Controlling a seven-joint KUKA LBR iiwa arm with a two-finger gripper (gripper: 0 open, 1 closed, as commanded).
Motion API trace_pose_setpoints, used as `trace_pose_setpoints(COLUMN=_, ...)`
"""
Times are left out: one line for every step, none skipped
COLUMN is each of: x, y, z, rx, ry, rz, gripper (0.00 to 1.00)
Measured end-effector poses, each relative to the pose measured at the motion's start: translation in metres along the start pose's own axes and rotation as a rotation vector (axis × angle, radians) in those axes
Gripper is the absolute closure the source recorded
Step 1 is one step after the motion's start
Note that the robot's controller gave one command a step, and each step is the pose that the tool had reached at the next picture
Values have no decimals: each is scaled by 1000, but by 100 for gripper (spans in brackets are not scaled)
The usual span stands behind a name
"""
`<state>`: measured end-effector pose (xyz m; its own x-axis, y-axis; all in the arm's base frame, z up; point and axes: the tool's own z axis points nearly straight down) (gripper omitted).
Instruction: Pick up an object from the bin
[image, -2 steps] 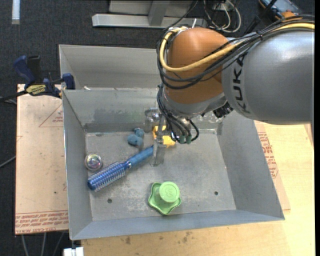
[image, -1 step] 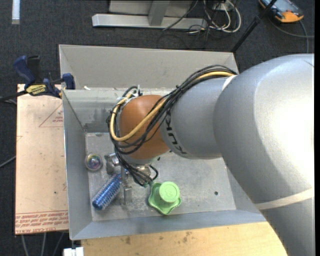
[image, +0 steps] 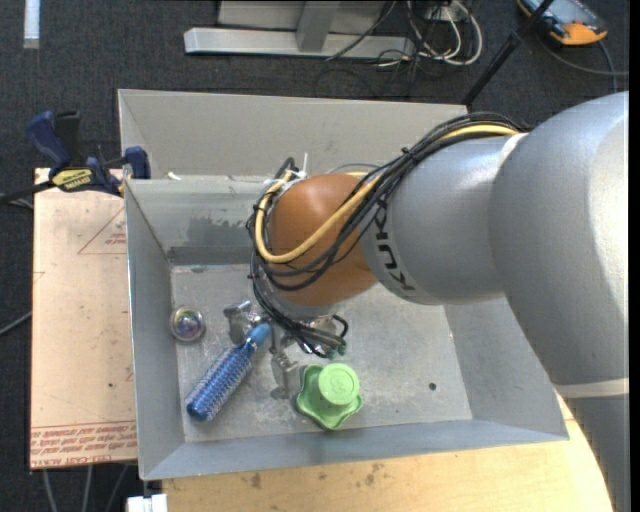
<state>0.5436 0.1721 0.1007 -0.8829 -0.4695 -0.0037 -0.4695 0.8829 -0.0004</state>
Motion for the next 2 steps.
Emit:
trace_pose_setpoints(x=-7, y=-33, z=1, rx=0, ry=0, rz=-188, gripper=0)
trace_pose_setpoints(x=-10, y=-76, z=32, rx=0, ry=0, rz=-197, gripper=0)
